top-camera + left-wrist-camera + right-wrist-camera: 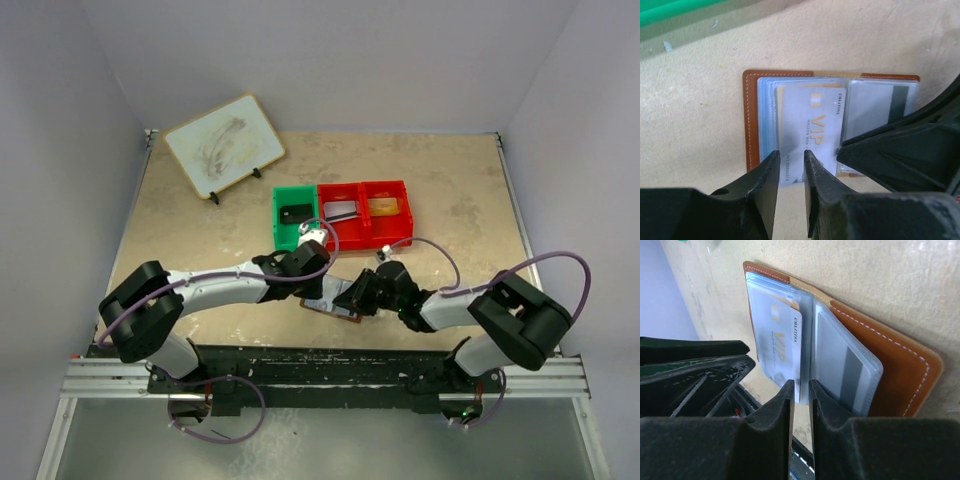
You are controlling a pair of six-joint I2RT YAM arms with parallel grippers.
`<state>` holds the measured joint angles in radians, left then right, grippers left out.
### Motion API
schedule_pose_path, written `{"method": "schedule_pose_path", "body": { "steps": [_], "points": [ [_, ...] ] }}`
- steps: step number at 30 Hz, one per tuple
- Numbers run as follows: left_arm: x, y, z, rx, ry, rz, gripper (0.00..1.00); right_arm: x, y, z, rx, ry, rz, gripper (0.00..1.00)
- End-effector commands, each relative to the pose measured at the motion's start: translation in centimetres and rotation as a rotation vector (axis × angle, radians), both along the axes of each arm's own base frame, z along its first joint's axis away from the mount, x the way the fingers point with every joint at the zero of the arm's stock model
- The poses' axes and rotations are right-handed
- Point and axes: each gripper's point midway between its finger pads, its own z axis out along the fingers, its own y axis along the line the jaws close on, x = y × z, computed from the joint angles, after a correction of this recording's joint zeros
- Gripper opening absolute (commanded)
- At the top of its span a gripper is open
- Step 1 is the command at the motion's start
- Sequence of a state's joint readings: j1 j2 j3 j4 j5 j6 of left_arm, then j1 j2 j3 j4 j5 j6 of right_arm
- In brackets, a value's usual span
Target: Take the credit cards out of the card holder
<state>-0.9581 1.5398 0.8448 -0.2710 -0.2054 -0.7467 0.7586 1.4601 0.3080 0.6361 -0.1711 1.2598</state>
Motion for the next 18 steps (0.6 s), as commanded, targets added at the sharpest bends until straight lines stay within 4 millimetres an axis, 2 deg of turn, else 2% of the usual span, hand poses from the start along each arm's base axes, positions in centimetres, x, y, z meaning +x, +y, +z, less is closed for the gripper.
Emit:
{"method": "schedule_pose_path", "body": {
  "steps": [1,6,12,18],
  "points": [
    [0.7,-2.1,1.4,-0.044,-0.027,-0.055,0.22,0.3,-0.1,0.1,0.062,0.012,-0.051,0.22],
    [0.2,-1.4,-0.6,0.0,0.016,-0.047,0.18,0.3,0.1,0.3,0.118,0.012,-0.058,0.23],
    [-0.4,-0.9,-1.4,0.01,0.034,-0.044,0.16,0.6,0.0,0.3,0.116,0.009,-0.076,0.27],
    [-1.3,-0.5,-2.3,0.006,0.067,-0.046,0.14,0.7,-0.3,-0.3,0.102,0.019,-0.091,0.26]
  ]
}}
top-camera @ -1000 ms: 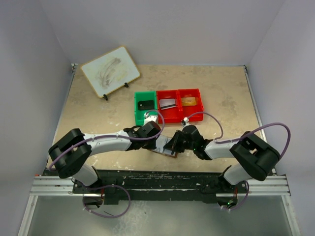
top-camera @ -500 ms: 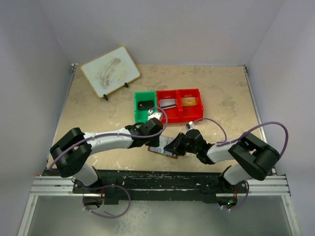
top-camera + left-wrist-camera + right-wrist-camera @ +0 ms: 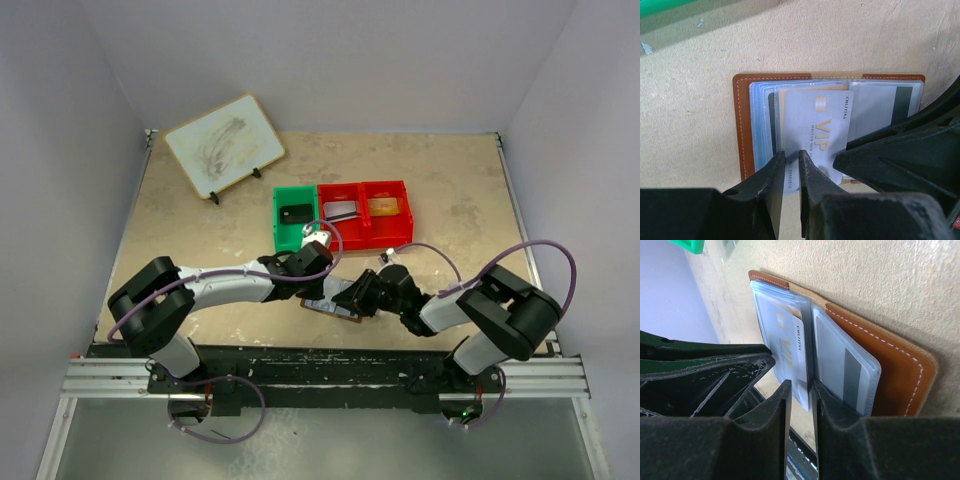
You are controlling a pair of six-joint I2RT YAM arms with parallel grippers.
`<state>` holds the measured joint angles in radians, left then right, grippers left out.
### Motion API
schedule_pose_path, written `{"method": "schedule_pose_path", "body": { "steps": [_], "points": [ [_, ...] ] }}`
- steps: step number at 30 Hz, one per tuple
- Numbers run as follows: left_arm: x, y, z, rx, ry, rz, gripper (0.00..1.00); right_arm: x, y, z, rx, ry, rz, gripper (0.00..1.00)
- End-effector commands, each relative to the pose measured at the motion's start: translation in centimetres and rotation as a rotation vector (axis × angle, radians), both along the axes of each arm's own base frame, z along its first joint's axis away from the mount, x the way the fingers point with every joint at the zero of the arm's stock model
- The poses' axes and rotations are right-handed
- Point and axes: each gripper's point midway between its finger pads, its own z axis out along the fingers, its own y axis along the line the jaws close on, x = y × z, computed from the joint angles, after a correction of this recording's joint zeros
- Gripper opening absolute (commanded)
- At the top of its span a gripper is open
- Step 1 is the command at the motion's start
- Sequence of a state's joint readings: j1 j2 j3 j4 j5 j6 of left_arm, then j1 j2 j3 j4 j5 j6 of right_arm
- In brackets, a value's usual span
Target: Take the credit cards out of the card holder
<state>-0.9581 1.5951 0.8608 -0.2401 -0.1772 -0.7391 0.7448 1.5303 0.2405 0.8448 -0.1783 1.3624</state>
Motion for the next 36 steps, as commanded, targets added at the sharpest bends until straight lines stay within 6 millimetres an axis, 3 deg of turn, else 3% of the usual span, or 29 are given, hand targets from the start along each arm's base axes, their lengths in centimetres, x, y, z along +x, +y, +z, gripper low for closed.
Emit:
{"method": "schedule_pose_path", "body": {
  "steps": [1,11,25,33,36],
  "points": [
    [-1.5,0.6,-1.5,0.011,0.05,-0.023,0.14,0.3,-0.4,-0.3,0.002,0.0,-0.027,0.25],
    [-1.4,1.5,-1.7,0.038,0.04,0.006,0.13,0.3,-0.4,0.2,0.03,-0.037,-0.02,0.0],
    [-0.9,2.2,-2.3,0.092,0.033,0.039,0.13,-0.8,-1.9,0.5,-0.007,-0.078,0.006,0.02],
    [-0.9,2.2,-2.4,0.093,0.035,0.04,0.13,-0.1,-1.7,0.6,0.0,-0.055,-0.023,0.03],
    [-0.9,2.1,-2.3,0.092,0.034,0.039,0.13,0.0,-1.8,0.2,0.003,-0.026,-0.048,0.09]
  ]
}}
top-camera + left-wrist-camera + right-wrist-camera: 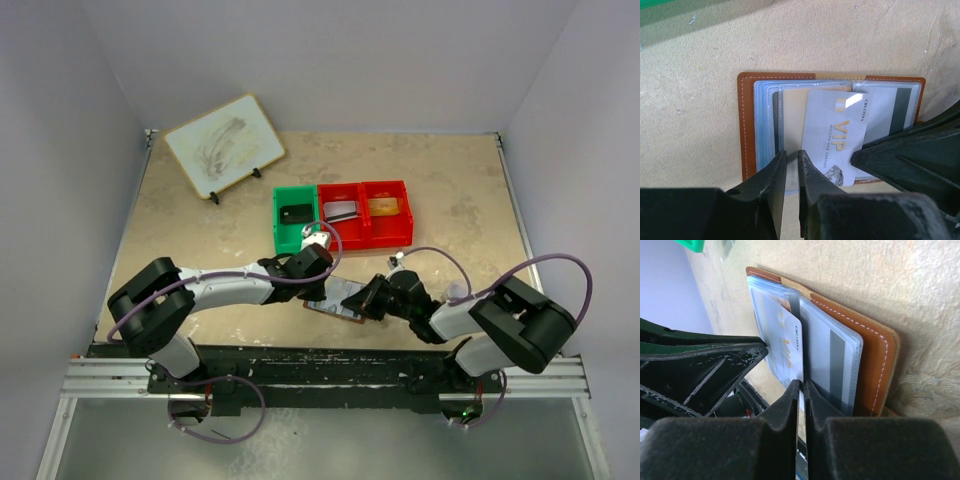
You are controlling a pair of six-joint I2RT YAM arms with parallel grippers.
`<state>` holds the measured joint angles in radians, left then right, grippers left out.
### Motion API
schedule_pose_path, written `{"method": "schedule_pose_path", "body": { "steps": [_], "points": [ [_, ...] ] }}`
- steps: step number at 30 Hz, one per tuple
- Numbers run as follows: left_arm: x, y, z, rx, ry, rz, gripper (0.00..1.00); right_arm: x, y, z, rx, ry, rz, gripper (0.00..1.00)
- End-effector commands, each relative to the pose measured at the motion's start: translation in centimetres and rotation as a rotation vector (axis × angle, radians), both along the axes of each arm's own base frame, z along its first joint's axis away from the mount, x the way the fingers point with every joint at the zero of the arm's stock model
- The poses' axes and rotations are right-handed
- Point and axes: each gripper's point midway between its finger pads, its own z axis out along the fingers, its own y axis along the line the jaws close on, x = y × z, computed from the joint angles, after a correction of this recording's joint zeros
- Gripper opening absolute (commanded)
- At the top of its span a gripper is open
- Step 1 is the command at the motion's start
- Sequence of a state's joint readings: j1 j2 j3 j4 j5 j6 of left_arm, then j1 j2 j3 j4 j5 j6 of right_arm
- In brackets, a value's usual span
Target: Take the credit cards out of the card holder
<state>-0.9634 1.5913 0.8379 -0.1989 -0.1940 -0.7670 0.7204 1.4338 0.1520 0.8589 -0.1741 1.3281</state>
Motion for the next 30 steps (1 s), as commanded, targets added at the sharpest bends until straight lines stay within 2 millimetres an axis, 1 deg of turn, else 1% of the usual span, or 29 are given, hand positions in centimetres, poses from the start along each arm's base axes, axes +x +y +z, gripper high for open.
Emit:
{"method": "schedule_pose_path", "body": {
  "steps": [1,6,7,8,11,14,18,22,26,30],
  "points": [
    [-1.1,2.4,-2.2,0.116,0.051,0.014,0.13,0.8,0.3,0.1,0.012,0.015,-0.035,0.11],
    [-1.1,2.4,-2.2,0.117,0.053,0.01,0.13,1.0,0.5,-0.1,0.01,0.018,-0.027,0.21],
    [-1.1,2.3,-2.2,0.116,0.052,0.01,0.13,1.0,0.5,-0.3,0.005,0.028,-0.034,0.21],
    [-1.1,2.3,-2.1,0.115,0.052,0.01,0.13,1.0,0.4,-0.6,-0.001,0.042,-0.04,0.21],
    [-1.0,2.2,-2.0,0.114,0.05,0.01,0.13,0.9,0.0,-1.1,0.0,0.067,-0.063,0.12],
    [-1.0,2.5,-2.0,0.115,0.045,0.019,0.13,0.5,-0.6,-1.3,-0.007,0.072,-0.081,0.08],
    [-1.1,2.6,-2.1,0.122,0.048,0.019,0.13,0.4,-1.1,-1.3,-0.053,0.049,-0.06,0.02],
    [-0.9,2.4,-1.8,0.12,0.04,0.015,0.13,0.5,-1.5,-1.1,-0.109,0.026,-0.038,0.02],
    [-0.4,2.2,-1.3,0.12,0.023,0.008,0.13,0.2,-2.9,-2.2,-0.173,0.06,-0.077,0.04],
    [-0.3,2.0,-0.8,0.119,0.014,0.001,0.15,0.2,-2.7,-2.1,-0.175,0.057,-0.066,0.05]
  ]
}}
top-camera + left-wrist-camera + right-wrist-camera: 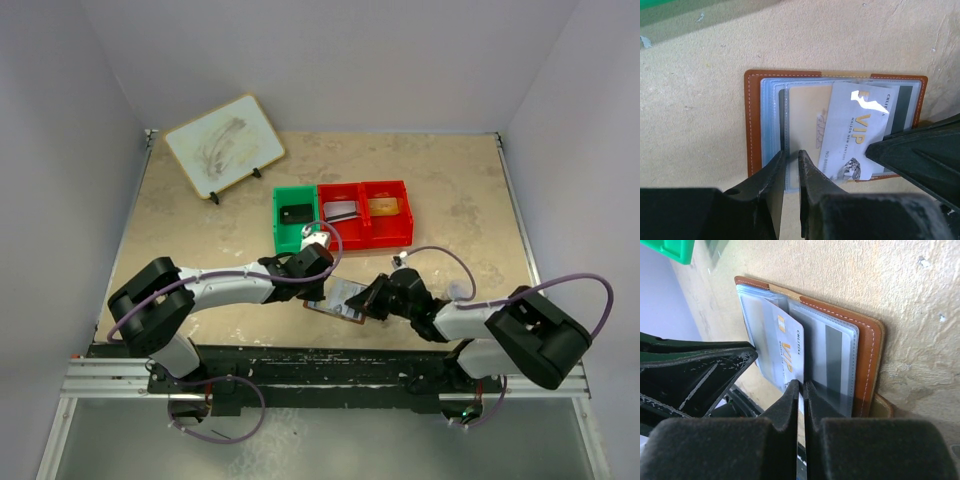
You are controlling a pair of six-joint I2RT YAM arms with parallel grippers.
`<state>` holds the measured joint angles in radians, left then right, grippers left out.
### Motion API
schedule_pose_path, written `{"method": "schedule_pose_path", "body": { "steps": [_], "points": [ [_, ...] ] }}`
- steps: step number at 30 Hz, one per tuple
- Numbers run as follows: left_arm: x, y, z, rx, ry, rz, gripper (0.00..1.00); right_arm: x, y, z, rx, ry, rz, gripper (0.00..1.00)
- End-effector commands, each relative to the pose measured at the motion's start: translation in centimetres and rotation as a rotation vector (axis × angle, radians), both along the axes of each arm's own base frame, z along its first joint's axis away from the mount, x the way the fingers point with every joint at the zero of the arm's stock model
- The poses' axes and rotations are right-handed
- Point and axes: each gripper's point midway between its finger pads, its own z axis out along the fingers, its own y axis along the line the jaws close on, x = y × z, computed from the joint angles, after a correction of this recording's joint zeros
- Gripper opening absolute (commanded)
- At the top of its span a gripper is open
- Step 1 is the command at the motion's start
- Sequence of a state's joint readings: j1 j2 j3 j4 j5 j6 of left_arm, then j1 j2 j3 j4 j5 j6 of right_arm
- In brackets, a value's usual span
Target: Take the credit cards out of the card holder
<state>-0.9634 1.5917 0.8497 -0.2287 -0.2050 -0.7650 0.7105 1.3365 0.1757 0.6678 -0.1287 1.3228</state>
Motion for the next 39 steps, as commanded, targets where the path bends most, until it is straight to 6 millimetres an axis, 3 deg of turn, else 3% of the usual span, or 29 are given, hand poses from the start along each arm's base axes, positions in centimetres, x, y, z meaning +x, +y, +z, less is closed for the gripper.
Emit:
{"method": "schedule_pose_path", "body": {
  "steps": [1,7,13,15,25,30,33,39],
  "points": [
    [-0.2,1.5,-0.5,0.087,0.008,-0.003,0.17,0.1,-1.4,-1.8,-0.111,0.025,-0.014,0.05],
    [0.7,-1.0,3.3,-0.03,-0.036,-0.024,0.43,0.6,-1.0,-2.2,-0.136,0.043,-0.009,0.03],
    [0.7,-4.8,5.9,-0.198,-0.031,-0.088,0.45,0.7,-1.6,-2.8,-0.145,0.048,-0.049,0.05],
    [0.7,-5.2,5.5,-0.19,-0.017,-0.096,0.44,0.4,-1.6,-3.1,-0.149,0.06,-0.037,0.05],
    [-0.4,-1.9,-0.5,0.014,0.097,-0.024,0.31,-0.1,-1.7,-3.1,-0.119,0.068,-0.044,0.07],
    [-0.7,-1.2,-0.8,0.03,0.092,-0.031,0.29,0.5,-1.7,-2.1,-0.092,0.034,-0.075,0.14],
    [-1.0,-1.0,-1.1,0.038,0.101,-0.046,0.27,0.9,-1.5,-1.9,-0.074,0.026,-0.088,0.33],
    [-1.3,-0.9,-1.4,0.043,0.111,-0.06,0.21,1.5,-0.1,-1.5,0.03,0.013,-0.096,0.34]
  ]
}}
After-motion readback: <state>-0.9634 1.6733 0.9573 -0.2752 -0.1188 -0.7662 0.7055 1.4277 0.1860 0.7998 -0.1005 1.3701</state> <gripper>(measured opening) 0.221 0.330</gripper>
